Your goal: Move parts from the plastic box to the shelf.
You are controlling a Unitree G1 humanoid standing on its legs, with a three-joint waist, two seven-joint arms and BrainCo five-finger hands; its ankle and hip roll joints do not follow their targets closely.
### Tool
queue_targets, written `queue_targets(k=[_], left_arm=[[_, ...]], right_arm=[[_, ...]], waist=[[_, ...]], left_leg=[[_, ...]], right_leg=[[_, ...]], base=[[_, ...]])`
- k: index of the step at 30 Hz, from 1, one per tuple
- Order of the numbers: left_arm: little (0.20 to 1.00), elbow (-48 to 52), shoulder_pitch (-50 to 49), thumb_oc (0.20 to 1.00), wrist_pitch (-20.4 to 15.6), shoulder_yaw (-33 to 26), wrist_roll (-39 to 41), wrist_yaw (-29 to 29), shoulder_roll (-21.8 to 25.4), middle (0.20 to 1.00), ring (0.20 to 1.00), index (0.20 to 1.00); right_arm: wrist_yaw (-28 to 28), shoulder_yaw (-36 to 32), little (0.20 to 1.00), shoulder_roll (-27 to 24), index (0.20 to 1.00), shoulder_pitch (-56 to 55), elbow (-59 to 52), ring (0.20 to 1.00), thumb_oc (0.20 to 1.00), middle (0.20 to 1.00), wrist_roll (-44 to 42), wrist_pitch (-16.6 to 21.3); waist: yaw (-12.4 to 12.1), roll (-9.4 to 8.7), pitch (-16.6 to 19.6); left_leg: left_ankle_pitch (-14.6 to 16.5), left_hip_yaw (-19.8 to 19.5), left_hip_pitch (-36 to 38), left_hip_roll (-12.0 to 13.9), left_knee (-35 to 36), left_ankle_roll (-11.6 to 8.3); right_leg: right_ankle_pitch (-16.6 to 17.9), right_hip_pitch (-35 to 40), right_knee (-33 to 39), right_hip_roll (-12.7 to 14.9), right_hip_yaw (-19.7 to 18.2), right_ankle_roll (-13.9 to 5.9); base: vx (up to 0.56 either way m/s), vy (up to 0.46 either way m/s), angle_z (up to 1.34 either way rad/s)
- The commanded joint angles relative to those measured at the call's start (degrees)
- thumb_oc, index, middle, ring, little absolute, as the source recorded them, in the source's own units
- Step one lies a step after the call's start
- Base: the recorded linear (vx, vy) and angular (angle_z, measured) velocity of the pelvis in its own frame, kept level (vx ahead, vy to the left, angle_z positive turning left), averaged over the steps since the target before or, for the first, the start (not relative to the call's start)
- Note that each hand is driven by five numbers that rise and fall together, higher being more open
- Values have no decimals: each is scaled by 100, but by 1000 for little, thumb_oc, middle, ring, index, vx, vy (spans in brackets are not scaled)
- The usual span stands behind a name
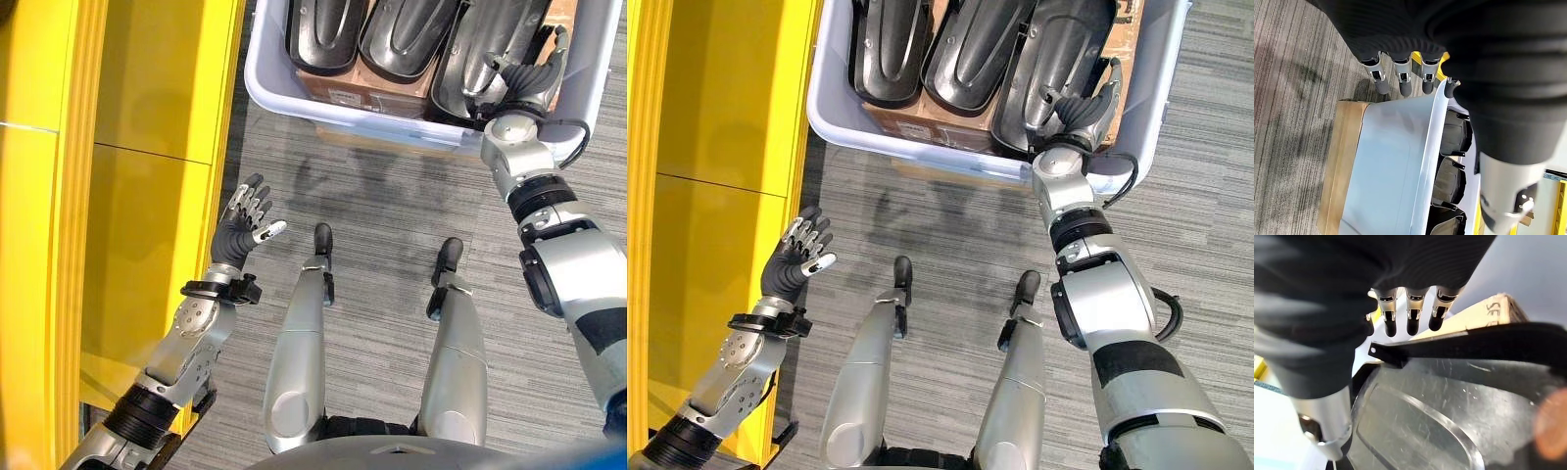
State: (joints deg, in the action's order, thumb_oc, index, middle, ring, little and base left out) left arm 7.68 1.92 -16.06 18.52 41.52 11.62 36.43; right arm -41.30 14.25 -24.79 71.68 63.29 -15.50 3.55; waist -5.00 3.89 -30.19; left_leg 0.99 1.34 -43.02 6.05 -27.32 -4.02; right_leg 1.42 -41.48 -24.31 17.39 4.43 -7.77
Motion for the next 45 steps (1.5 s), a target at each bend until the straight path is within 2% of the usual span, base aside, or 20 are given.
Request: queue_targets(k=[1,12,20,21,26,37,44,45], left_arm=[[1000,334,-209,1000,-326,-131,-88,63,-36,1000,1000,1000],[1000,289,-228,1000,-322,-105,-96,57,-25,1000,1000,1000],[1000,347,-256,1000,-328,-50,-29,5,36,1000,1000,1000],[1000,344,-253,1000,-325,-50,-28,5,35,1000,1000,1000],[1000,361,-236,1000,-319,-10,19,-44,67,1000,1000,1000],[1000,455,-250,1000,-295,2,43,-100,104,1000,1000,1000],[1000,468,-243,1000,-256,9,-9,-134,94,1000,1000,1000],[1000,469,-242,1000,-253,6,-3,-134,95,1000,1000,1000]], right_arm=[[-248,-45,1000,-166,1000,-209,-474,1000,1000,1000,341,231],[-194,-207,1000,-88,1000,-424,-146,1000,1000,1000,74,279],[128,-32,1000,8,1000,-242,724,1000,1000,1000,-215,220],[131,-29,1000,8,1000,-234,734,1000,1000,1000,-218,221],[295,81,1000,43,1000,-90,1180,1000,1000,1000,-318,170],[559,663,1000,-292,1000,356,1717,1000,1000,1000,208,-214],[667,819,1000,-309,1000,309,1987,1000,1000,1000,623,-439],[695,854,762,-304,762,297,2029,762,762,762,699,-492]], waist=[[21,32,39],[37,48,39],[-11,67,39],[-14,64,42],[-46,88,42],[-183,92,41],[-243,87,41],[-252,91,41]], left_leg=[[320,-46,-67,69,-74,89],[324,-45,-110,84,-109,93],[328,-48,-114,77,-121,98],[486,-77,-38,77,-147,59],[504,-82,-34,71,-161,62],[494,-135,-52,10,-160,84],[494,-164,-99,-24,-189,100],[497,-167,-101,-31,-199,102]], right_leg=[[-330,197,-419,-132,-142,50],[-334,161,-434,-140,-155,55],[-326,160,-442,-139,-147,47],[-461,226,-482,-143,-164,14],[-480,238,-501,-131,-146,11],[-471,299,-481,-100,-71,-18],[-467,338,-462,-84,-22,-32],[-467,342,-467,-81,-20,-32]], base=[[0,0,0],[0,0,0],[10,-1,0],[82,-6,1],[17,-1,0],[2,1,1],[5,5,3],[6,10,9]])
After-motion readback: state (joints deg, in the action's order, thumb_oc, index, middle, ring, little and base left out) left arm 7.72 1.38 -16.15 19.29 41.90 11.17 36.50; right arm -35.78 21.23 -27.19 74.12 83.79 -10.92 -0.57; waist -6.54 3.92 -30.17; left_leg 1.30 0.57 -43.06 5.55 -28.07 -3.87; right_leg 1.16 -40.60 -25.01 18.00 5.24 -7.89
